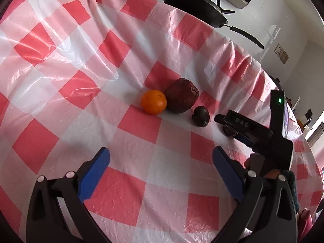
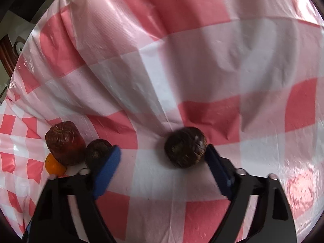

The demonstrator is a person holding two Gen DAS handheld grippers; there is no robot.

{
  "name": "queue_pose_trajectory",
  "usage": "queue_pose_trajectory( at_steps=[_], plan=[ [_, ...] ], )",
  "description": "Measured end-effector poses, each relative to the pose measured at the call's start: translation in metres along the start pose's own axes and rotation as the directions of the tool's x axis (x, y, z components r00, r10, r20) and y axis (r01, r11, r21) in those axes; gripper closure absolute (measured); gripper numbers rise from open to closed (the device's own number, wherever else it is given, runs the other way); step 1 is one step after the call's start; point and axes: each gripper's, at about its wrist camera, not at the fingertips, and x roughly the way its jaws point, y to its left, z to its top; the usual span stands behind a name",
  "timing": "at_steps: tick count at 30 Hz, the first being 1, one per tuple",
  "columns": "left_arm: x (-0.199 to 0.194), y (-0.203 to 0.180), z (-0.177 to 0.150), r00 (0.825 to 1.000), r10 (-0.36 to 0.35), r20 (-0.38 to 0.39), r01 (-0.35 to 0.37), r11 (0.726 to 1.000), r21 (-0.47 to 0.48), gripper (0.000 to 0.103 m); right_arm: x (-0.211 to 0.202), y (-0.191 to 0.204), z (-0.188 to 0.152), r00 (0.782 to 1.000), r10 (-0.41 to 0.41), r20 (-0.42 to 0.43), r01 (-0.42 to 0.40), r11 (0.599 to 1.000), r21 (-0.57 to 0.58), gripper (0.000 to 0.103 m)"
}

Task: Organize fruits
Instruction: 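Grasp a dark mangosteen with the right tool, then grasp the orange with the left tool while the right tool holds the mangosteen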

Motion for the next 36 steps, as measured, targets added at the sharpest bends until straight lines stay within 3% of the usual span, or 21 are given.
queue_pose_trajectory(
  at_steps=[2, 4, 9, 16, 21, 25, 28, 30, 33, 36],
  plan=[
    [0.0, 0.0, 0.0, 1.0, 0.0, -0.001, 0.0, 1.0, -0.001, 0.002, 0.003, 0.002, 0.002, 1.0, -0.004, 0.0, 0.004, 1.0, -0.003, 0.034],
    [0.0, 0.0, 0.0, 1.0, 0.0, -0.002, 0.0, 1.0, 0.0, 0.002, 0.004, 0.001, 0.003, 1.0, 0.009, 0.007, -0.009, 1.0, 0.011, 0.067],
    [0.0, 0.0, -0.001, 1.0, 0.002, -0.001, -0.002, 1.0, -0.004, 0.002, 0.002, -0.013, 0.0, 0.998, 0.058, 0.014, -0.059, 0.997, 0.051, 0.067],
    [0.001, 0.002, 0.0, 1.0, -0.005, -0.003, 0.005, 1.0, -0.018, 0.002, -0.012, -0.025, -0.017, 0.997, 0.069, 0.033, -0.072, 0.994, 0.084, 0.067],
    [-0.001, 0.004, 0.0, 1.0, -0.006, -0.006, 0.005, 0.999, -0.032, 0.002, -0.029, -0.05, -0.037, 0.987, 0.143, 0.075, -0.156, 0.965, 0.211, 0.067],
    [-0.002, 0.008, 0.0, 1.0, 0.002, -0.019, -0.003, 0.998, -0.059, 0.002, -0.039, -0.054, -0.042, 0.973, 0.19, 0.131, -0.213, 0.958, 0.191, 0.067],
    [0.005, 0.018, 0.007, 0.996, 0.049, -0.07, -0.056, 0.994, -0.098, 0.002, -0.046, -0.052, -0.045, 0.969, 0.195, 0.152, -0.221, 0.959, 0.175, 0.067],
    [0.008, 0.022, 0.015, 0.991, 0.12, -0.056, -0.124, 0.989, -0.081, 0.002, -0.049, -0.056, -0.044, 0.967, 0.193, 0.169, -0.225, 0.953, 0.202, 0.067],
    [0.015, 0.021, 0.034, 0.972, 0.233, -0.028, -0.233, 0.972, 0.022, 0.002, -0.06, -0.066, -0.038, 0.965, 0.193, 0.178, -0.235, 0.937, 0.258, 0.067],
    [0.034, 0.019, 0.05, 0.956, 0.291, -0.039, -0.285, 0.952, 0.112, 0.01, -0.06, -0.07, -0.038, 0.965, 0.196, 0.176, -0.239, 0.932, 0.272, 0.067]
  ],
)
